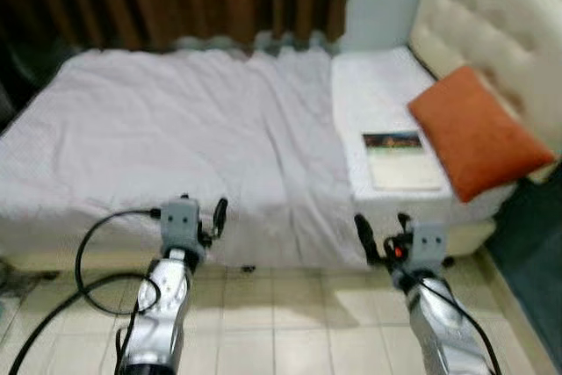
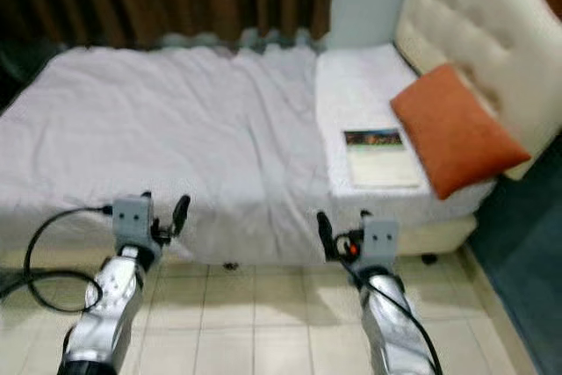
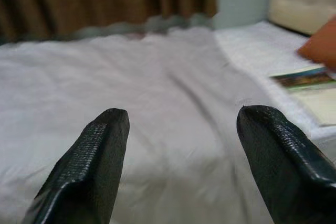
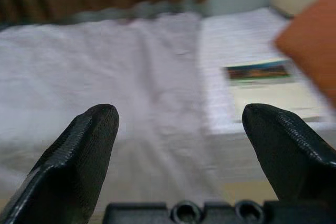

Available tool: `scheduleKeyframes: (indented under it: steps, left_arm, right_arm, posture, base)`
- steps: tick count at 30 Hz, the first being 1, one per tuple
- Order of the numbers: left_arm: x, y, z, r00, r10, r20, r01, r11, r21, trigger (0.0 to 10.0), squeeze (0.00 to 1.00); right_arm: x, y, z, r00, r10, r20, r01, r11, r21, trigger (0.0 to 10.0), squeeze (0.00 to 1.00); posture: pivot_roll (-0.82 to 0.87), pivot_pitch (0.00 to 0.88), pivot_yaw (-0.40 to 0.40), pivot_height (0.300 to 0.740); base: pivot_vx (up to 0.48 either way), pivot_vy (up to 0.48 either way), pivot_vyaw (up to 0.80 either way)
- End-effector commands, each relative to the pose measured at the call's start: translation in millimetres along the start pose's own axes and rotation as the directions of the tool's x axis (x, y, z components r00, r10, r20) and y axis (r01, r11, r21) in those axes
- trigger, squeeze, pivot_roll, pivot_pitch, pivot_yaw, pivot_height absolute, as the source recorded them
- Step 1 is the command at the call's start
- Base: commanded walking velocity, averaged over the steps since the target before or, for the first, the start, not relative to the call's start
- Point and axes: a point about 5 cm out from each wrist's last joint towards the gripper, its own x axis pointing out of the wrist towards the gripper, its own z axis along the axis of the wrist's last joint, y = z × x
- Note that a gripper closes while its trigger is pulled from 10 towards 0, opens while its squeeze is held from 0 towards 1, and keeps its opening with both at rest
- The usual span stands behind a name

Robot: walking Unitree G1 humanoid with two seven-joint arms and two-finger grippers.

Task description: Clean up the room

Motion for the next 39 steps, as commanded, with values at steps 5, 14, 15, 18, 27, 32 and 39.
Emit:
scheduleKeyframes:
  steps: [5, 14, 15, 18, 27, 32, 39]
  left_arm:
    - [6.7, -11.4, 6.6, 0.998, -0.056, 0.007, 0.055, 0.998, 0.016, 10.0, 0.0]
    - [9.0, -8.6, 4.9, 0.999, -0.036, -0.018, 0.036, 0.999, 0.004, 10.0, 0.0]
    - [8.9, -8.0, 4.3, 0.999, -0.03, -0.022, 0.03, 1.0, -0.001, 10.0, 0.0]
    - [8.7, -6.6, 3.0, 0.999, -0.021, -0.029, 0.021, 1.0, -0.004, 10.0, 0.0]
    - [10.2, -8.6, 3.0, 0.999, -0.029, -0.037, 0.029, 0.999, 0.016, 10.0, 0.0]
    - [11.3, -8.1, 4.5, 0.999, -0.02, -0.039, 0.02, 1.0, -0.001, 10.0, 0.0]
    - [9.7, -7.7, 3.6, 0.999, -0.015, -0.044, 0.015, 1.0, -0.013, 10.0, 0.0]
  right_arm:
    - [-3.4, -10.2, -0.3, 0.999, -0.032, 0.007, 0.032, 0.999, -0.014, 10.0, 0.0]
    - [-1.9, -7.0, -3.3, 1.0, -0.012, 0.0, 0.012, 1.0, -0.008, 10.0, 0.0]
    - [-2.1, -6.7, -3.9, 1.0, -0.01, -0.002, 0.01, 1.0, -0.007, 10.0, 0.0]
    - [-2.3, -5.6, -5.7, 1.0, 0.0, -0.014, 0.0, 1.0, -0.01, 10.0, 0.0]
    - [-0.1, -4.1, -7.8, 0.999, 0.018, -0.03, -0.018, 1.0, -0.017, 10.0, 0.0]
    - [1.6, -0.7, -8.4, 0.999, 0.035, -0.037, -0.036, 0.999, -0.019, 10.0, 0.0]
    - [0.7, 1.4, -10.2, 0.998, 0.044, -0.05, -0.045, 0.999, -0.024, 10.0, 0.0]
  posture:
    - [0.03, 0.013, 0.022, 0.74]
    - [0.03, 0.0, 0.028, 0.74]
    - [0.03, 0.0, 0.028, 0.74]
    - [0.03, 0.0, 0.025, 0.74]
    - [0.04, 0.0, 0.015, 0.74]
    - [0.04, 0.0, 0.014, 0.74]
    - [0.04, 0.0, 0.013, 0.74]
  base:
    - [0.48, 0.0, 0.0]
    - [0.48, 0.0, 0.0]
    - [0.48, 0.0, 0.0]
    - [0.48, 0.0, 0.0]
    - [0.48, 0.0, 0.0]
    - [0.48, 0.0, 0.0]
    - [0.48, 0.0, 0.35]
